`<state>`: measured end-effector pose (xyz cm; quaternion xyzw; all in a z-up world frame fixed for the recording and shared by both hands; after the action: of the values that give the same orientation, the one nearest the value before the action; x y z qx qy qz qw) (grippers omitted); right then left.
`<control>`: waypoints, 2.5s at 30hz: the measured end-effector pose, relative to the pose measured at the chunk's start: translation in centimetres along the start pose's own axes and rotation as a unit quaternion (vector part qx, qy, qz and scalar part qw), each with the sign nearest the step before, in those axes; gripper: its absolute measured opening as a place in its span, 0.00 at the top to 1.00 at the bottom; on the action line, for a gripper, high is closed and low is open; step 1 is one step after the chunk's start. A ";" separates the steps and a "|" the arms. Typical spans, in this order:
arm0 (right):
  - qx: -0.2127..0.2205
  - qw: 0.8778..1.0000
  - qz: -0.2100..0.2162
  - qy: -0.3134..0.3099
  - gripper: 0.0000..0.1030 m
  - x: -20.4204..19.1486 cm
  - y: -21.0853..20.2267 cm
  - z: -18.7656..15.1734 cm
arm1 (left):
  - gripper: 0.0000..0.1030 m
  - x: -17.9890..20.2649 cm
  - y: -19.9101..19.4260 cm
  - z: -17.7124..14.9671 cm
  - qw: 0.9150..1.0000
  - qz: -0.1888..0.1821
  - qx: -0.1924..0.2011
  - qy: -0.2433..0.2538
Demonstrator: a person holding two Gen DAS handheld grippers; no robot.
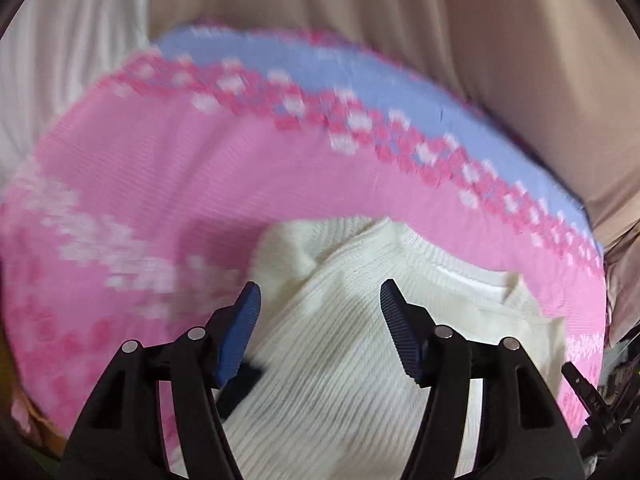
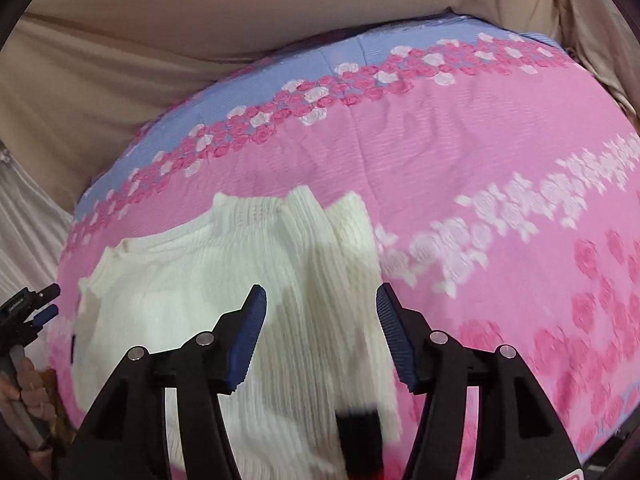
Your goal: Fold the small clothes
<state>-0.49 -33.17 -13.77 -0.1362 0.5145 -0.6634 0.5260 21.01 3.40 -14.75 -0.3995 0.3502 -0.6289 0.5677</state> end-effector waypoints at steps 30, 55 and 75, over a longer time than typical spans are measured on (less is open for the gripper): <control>0.034 0.999 -0.006 -0.043 0.84 -3.7 -2.4 2.1 | 0.66 -1.2 3.3 2.9 0.999 0.044 0.003 0.006; -0.044 0.997 0.016 -0.061 0.95 -4.8 -1.3 -6.7 | 0.61 5.1 -0.3 -7.3 0.989 0.086 -0.010 0.123; -0.098 0.977 0.098 -0.160 0.92 -18.2 4.1 -6.8 | 0.54 -1.7 -0.5 -7.5 0.996 0.072 -0.013 0.047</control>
<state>4.36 -13.90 -13.55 -0.2405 0.4972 -0.5241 0.6483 14.10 5.06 -17.78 -0.3504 0.4127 -0.6000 0.5890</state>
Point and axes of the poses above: each gripper's, at about its wrist camera, not at the fingertips, and y roughly the way its jaws point, x to its right, z to its top, the point moved 8 cm from there along y, roughly the way its jaws point, and after that the axes turned 7 degrees about z, right-handed, at the moved point
